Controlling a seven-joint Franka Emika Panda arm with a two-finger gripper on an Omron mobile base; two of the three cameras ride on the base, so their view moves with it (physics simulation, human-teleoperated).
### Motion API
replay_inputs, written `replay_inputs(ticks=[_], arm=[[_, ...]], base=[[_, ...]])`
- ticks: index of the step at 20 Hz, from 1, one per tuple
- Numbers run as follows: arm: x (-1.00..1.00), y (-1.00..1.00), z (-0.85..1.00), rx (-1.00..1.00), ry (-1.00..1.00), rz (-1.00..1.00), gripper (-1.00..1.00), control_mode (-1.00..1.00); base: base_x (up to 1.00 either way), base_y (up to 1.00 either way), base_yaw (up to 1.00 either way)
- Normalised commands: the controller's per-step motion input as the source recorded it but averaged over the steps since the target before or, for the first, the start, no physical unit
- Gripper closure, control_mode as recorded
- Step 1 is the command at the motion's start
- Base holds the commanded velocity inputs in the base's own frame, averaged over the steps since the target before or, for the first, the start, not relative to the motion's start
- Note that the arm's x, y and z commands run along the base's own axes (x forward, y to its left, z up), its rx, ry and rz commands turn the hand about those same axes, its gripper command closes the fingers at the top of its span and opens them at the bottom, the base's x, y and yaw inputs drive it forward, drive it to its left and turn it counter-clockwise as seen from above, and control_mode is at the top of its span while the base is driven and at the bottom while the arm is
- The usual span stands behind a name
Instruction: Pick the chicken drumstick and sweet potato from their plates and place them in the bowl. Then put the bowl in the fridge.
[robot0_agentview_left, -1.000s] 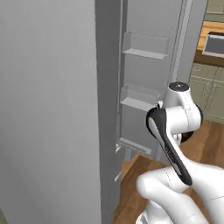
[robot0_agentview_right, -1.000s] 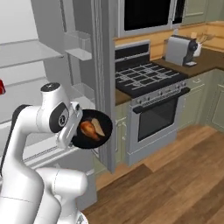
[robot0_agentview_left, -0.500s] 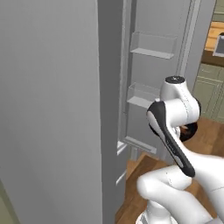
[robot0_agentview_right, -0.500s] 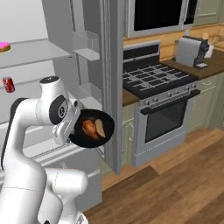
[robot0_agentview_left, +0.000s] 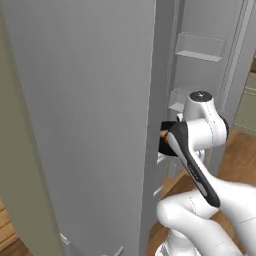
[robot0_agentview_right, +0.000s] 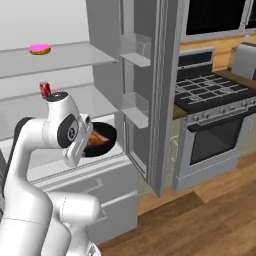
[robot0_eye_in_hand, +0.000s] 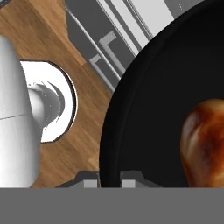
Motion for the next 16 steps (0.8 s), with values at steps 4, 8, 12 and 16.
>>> replay_inputs(ticks=[4, 8, 12, 16], arm=[[0.00, 0.00, 0.00, 0.00, 0.00, 0.00, 1.00, 1.00], [0.00, 0.00, 0.00, 0.00, 0.00, 0.00, 1.00, 1.00], [0.00, 0.00, 0.00, 0.00, 0.00, 0.00, 1.00, 1.00], [0.00, 0.00, 0.00, 0.00, 0.00, 0.00, 1.00, 1.00]], base=[[0.19, -0.31, 0.25], [0.13, -0.03, 0.48], [0.26, -0.11, 0.53], [0.50, -0.43, 0.50]])
